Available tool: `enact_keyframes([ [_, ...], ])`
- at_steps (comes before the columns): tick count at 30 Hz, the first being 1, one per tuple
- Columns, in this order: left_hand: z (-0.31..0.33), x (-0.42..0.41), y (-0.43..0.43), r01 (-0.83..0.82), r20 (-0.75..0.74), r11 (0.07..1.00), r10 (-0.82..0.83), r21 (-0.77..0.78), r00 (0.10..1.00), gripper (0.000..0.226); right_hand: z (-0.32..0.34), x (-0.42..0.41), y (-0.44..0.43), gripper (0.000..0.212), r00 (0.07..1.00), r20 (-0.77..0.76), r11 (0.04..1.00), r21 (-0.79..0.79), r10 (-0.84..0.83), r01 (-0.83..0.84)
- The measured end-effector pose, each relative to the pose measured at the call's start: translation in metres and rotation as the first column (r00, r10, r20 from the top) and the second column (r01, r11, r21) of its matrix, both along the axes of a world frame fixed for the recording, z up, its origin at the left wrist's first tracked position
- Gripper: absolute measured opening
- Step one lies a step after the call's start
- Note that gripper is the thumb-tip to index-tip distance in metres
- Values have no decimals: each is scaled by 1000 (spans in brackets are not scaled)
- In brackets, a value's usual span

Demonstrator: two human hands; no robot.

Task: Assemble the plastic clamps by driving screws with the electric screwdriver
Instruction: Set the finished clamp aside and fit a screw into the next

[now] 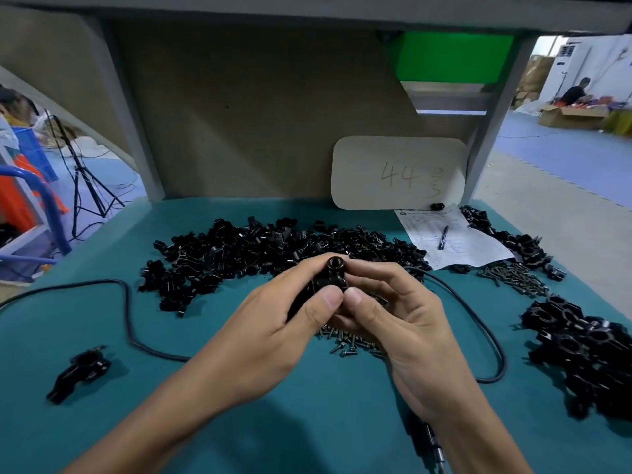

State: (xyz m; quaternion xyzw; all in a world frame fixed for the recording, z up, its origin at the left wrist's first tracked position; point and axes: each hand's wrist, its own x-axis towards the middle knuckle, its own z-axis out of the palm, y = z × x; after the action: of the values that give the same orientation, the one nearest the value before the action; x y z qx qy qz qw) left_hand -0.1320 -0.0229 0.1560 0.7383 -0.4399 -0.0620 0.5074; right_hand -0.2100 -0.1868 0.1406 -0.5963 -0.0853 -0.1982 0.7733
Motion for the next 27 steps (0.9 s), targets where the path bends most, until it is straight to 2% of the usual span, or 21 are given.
enact_keyframes([
  [5, -1, 0, -1, -22, 28, 999, 21, 47, 999, 39, 1, -2, 0, 29, 1000, -10, 1000, 15, -7, 7],
  [16, -4, 1, -5, 27, -10, 1000, -27, -2, 1000, 34, 1, -1, -4, 32, 999, -39, 998, 58, 29, -26],
  [27, -6, 5, -6, 0, -10, 1000, 0, -18, 1000, 30, 0, 4, -4, 38, 997, -44, 998, 8, 58, -58],
])
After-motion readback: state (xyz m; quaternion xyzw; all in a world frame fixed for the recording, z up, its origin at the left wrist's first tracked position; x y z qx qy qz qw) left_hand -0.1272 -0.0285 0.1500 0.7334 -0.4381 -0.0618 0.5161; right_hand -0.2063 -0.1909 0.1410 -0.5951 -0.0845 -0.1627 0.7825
